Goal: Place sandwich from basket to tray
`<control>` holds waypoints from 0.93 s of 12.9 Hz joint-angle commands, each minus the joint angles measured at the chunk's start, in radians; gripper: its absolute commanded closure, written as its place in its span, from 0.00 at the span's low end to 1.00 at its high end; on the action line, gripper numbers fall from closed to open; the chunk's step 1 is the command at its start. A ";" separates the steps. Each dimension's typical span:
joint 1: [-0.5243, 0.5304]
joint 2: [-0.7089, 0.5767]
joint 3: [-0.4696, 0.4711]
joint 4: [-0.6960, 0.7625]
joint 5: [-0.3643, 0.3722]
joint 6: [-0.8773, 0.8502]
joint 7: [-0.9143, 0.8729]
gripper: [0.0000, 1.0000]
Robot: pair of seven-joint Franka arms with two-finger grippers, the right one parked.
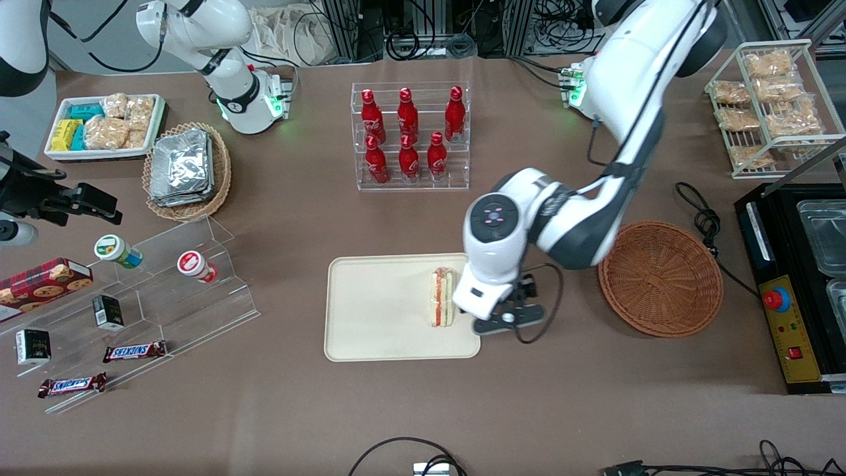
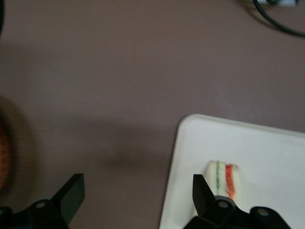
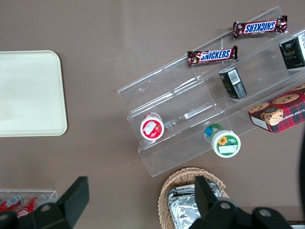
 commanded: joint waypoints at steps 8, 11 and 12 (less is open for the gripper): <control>0.238 -0.229 -0.007 -0.027 -0.155 -0.193 0.346 0.00; 0.317 -0.290 -0.007 -0.031 -0.229 -0.264 0.483 0.00; 0.339 -0.307 -0.007 -0.031 -0.266 -0.284 0.529 0.00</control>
